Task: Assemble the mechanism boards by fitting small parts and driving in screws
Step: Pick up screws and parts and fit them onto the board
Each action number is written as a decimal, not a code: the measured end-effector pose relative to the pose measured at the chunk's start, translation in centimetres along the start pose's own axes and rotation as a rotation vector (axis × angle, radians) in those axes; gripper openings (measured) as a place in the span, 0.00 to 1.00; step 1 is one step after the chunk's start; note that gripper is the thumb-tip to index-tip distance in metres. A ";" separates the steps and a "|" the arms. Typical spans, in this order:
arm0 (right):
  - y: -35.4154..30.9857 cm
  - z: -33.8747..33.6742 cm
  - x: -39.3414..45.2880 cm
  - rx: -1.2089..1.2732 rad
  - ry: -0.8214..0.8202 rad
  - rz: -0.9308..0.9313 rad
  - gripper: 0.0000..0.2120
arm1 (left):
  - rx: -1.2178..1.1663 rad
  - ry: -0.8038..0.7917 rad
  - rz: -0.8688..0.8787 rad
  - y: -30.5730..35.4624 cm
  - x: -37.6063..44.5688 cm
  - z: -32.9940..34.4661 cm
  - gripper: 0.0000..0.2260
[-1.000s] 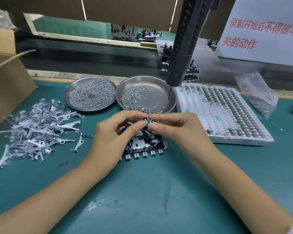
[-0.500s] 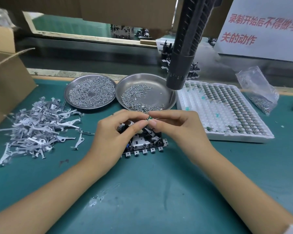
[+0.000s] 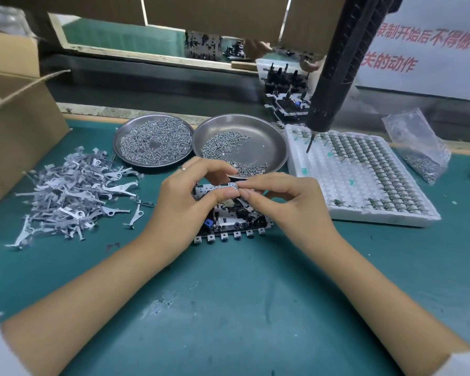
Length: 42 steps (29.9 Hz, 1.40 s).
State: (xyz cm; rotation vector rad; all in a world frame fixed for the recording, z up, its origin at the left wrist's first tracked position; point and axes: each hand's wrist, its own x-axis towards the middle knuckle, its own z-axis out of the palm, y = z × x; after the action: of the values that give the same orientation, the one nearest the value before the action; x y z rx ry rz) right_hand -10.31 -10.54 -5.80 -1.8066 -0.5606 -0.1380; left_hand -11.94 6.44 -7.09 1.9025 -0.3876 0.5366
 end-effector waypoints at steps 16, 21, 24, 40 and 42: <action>1.5 0.9 -0.9 -0.492 -0.153 -0.406 0.05 | 0.043 -0.041 -0.122 -0.7 -1.0 -2.0 0.06; 1.7 0.8 -0.8 -0.550 -0.152 -0.478 0.03 | 0.064 -0.014 -0.134 -0.5 -1.1 -1.8 0.08; 1.8 0.8 -0.8 -0.594 -0.160 -0.528 0.03 | 0.082 -0.022 -0.115 -0.2 -1.2 -1.8 0.10; 0.9 0.7 -1.1 -0.332 -0.194 -0.170 0.07 | 0.380 -0.251 0.047 -0.1 -2.0 -1.5 0.16; 0.9 0.6 -1.1 -0.322 -0.194 -0.148 0.08 | 0.360 -0.241 0.037 -0.1 -2.0 -1.4 0.15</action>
State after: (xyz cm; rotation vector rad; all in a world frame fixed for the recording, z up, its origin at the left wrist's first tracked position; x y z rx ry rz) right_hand -11.03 -10.50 -7.20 -2.1040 -0.8492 -0.1621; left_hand -13.86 7.83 -7.78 2.3223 -0.5092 0.4215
